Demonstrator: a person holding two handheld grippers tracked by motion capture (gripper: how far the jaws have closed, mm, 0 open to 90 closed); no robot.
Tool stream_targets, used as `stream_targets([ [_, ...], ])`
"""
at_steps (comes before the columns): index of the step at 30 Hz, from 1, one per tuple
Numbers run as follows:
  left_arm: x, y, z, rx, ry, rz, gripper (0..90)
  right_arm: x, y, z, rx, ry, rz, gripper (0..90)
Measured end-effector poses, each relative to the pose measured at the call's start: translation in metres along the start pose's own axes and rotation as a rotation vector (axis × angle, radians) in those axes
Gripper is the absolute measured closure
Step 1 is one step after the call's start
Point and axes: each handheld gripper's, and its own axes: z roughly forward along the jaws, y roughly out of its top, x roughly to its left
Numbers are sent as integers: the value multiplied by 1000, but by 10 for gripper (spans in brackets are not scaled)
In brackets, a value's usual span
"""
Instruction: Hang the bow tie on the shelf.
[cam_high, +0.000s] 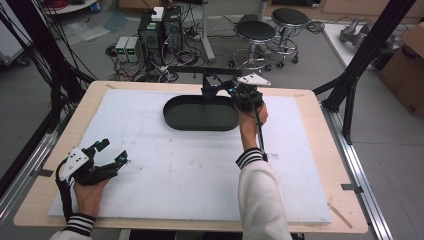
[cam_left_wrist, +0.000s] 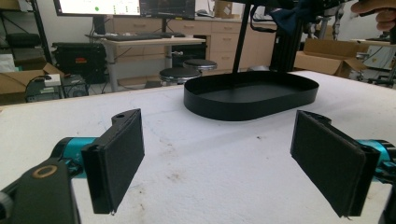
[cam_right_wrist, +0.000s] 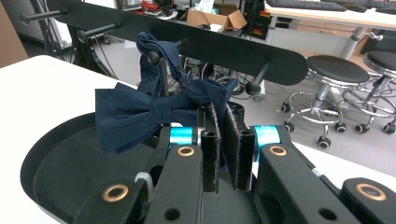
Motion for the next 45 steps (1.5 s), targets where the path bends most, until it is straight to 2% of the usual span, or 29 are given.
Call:
stream_targets([
  [13, 0, 0, 0, -3, 1, -7, 177, -3, -8, 13, 13, 0, 26, 851],
  [26, 0, 0, 0, -4, -3, -8, 177, -5, -22, 27, 85, 12, 45, 851],
  [37, 0, 0, 0, -5, -3, -7, 177, -11, -34, 24, 113, 19, 31, 845],
  [39, 0, 0, 0, -2, -4, 1, 178, -12, -37, 21, 116, 25, 47, 820],
  [45, 0, 0, 0, -2, -4, 2, 178, -17, -40, 11, 116, 41, 54, 803],
])
